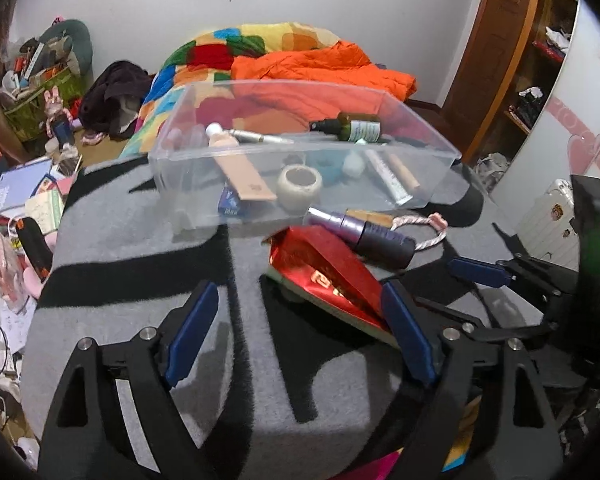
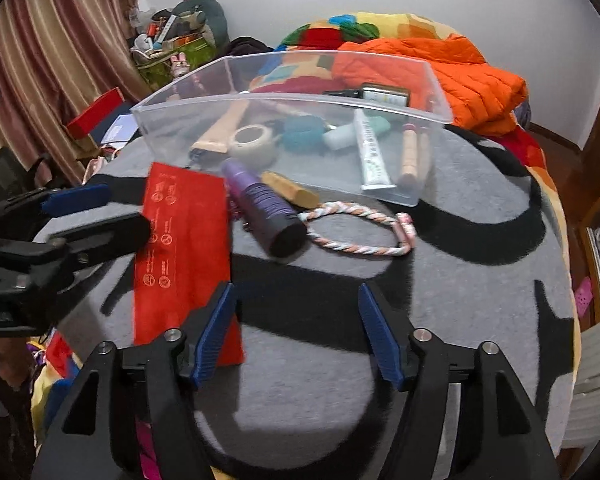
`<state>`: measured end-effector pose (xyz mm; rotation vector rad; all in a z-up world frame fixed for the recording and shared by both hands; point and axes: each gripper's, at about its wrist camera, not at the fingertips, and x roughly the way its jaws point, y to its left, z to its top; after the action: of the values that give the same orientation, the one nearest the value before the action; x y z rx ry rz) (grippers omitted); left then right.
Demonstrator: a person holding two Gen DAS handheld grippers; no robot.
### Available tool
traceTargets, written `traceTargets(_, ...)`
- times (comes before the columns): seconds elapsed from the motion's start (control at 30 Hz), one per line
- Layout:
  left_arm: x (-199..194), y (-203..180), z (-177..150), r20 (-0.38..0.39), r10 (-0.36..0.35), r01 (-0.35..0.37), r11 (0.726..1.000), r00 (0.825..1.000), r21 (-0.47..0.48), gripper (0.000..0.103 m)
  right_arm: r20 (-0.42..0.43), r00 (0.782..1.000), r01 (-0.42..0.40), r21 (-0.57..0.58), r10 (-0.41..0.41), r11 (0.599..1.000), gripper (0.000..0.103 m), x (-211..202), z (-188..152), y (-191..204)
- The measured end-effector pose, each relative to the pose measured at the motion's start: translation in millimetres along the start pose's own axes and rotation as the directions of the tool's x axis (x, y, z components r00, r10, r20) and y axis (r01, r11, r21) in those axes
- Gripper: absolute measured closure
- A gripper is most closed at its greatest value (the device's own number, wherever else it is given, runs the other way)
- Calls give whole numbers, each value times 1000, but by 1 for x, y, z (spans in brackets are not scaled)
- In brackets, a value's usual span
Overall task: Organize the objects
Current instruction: 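Grasp the red packet with left while right grasps the rope toy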
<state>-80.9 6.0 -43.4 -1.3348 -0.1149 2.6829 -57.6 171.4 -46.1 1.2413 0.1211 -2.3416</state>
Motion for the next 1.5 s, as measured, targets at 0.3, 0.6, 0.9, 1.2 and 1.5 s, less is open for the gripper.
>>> traceTargets(0.3,18,9,9,-22,-23,21,998,999,-63,19,1,1000,-27,-63,27,998,39,-2,-7,22)
traceTargets(0.6,36,2,20,-42,-47,44,996,998,-72,38,31,997,68,81,-71,994,39,-9,12,-37)
traceTargets(0.9,46,0,17,-49,-39,35,995,998,-97,54,-9,993,114,124,-114,986,70,20,36,-59)
traceTargets(1.2,37,3,12,-2,-18,18,996,1000,-90,72,29,991,126,88,-129,988,92,18,28,-49)
traceTargets(1.5,9,2,6,42,-36,40,995,998,-91,83,92,988,113,101,-123,988,93,-9,26,-46)
